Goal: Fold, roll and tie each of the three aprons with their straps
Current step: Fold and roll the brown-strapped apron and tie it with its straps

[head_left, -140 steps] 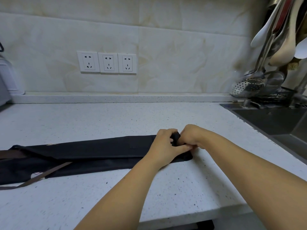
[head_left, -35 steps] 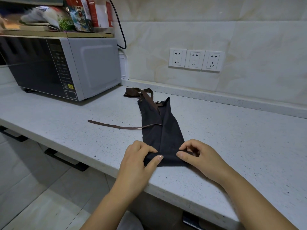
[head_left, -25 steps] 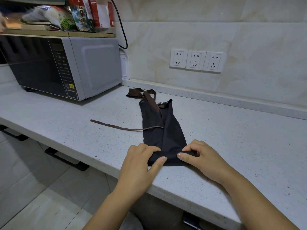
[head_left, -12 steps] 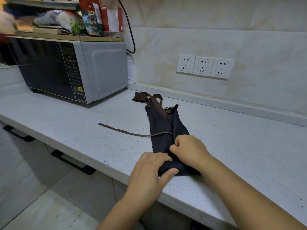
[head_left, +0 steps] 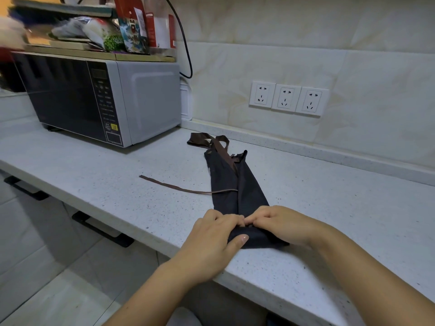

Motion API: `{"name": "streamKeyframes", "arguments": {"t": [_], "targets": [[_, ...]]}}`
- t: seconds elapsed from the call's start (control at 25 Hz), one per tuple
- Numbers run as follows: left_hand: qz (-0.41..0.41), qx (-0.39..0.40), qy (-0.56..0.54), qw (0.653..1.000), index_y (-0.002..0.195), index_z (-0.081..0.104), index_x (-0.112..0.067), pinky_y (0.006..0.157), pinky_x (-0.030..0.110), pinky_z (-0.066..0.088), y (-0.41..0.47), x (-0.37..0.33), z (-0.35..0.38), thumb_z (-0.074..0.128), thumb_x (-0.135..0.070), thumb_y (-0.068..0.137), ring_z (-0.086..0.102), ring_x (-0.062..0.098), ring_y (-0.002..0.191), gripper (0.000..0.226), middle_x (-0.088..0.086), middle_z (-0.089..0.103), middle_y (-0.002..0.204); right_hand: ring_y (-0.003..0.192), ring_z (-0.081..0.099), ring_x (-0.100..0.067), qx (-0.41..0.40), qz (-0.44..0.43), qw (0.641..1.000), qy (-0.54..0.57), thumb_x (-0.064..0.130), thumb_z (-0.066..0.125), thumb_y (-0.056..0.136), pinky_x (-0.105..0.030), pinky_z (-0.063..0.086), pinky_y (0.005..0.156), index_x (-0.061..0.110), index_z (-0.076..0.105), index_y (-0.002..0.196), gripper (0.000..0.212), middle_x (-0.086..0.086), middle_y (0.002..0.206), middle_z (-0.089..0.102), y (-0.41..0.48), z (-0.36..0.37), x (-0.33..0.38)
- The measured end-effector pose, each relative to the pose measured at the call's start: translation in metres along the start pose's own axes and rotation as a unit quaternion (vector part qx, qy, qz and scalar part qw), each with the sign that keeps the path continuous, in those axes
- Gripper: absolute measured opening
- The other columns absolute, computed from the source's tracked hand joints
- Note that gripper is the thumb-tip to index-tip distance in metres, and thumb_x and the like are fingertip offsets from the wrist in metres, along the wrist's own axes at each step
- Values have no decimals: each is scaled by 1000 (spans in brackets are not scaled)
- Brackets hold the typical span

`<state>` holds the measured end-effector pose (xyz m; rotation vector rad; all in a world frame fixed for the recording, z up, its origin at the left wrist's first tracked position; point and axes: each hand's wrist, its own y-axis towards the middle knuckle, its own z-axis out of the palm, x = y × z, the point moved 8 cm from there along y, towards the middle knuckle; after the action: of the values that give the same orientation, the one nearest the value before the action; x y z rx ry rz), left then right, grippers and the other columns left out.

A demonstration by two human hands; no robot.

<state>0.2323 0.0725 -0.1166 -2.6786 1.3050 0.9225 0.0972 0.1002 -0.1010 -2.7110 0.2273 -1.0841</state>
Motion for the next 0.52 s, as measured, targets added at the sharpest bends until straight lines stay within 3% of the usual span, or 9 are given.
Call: {"name": "streamKeyframes", "arguments": {"t": [0.08, 0.2, 0.32, 0.52], "targets": [[-21, 7, -21, 1000, 124, 45, -48, 99, 29, 39, 0, 4, 0, 41, -54, 95, 40, 7, 111, 30, -14, 42, 114, 96, 59, 6, -18, -12, 998, 50, 41, 64, 86, -18, 44, 89, 39, 72, 96, 12, 21, 102, 65, -8, -2, -4], [-30, 3, -38, 999, 117, 45, -49, 94, 27, 43, -2, 3, -1, 41, -53, 97, 44, 6, 104, 21, -12, 41, 108, 88, 62, -3, -73, -30, 994, 70, 38, 81, 73, -17, 48, 80, 32, 68, 92, 24, 7, 99, 65, -21, -8, -14], [-36, -11, -53, 998, 107, 48, -47, 90, 27, 45, 0, 3, -4, 42, -54, 95, 46, 4, 99, 15, -13, 44, 103, 80, 58, 2, -116, -59, 991, 43, 38, 76, 78, -13, 45, 74, 31, 68, 86, 14, 11, 94, 63, -30, -8, -15], [-17, -24, -32, 999, 103, 50, -46, 81, 23, 44, -5, -5, -5, 39, -61, 89, 46, 1, 94, 23, -14, 53, 95, 63, 49, -3, -61, -22, 998, 24, 50, 69, 81, -21, 39, 65, 30, 67, 79, 20, 13, 68, 56, -32, -1, -17]]}}
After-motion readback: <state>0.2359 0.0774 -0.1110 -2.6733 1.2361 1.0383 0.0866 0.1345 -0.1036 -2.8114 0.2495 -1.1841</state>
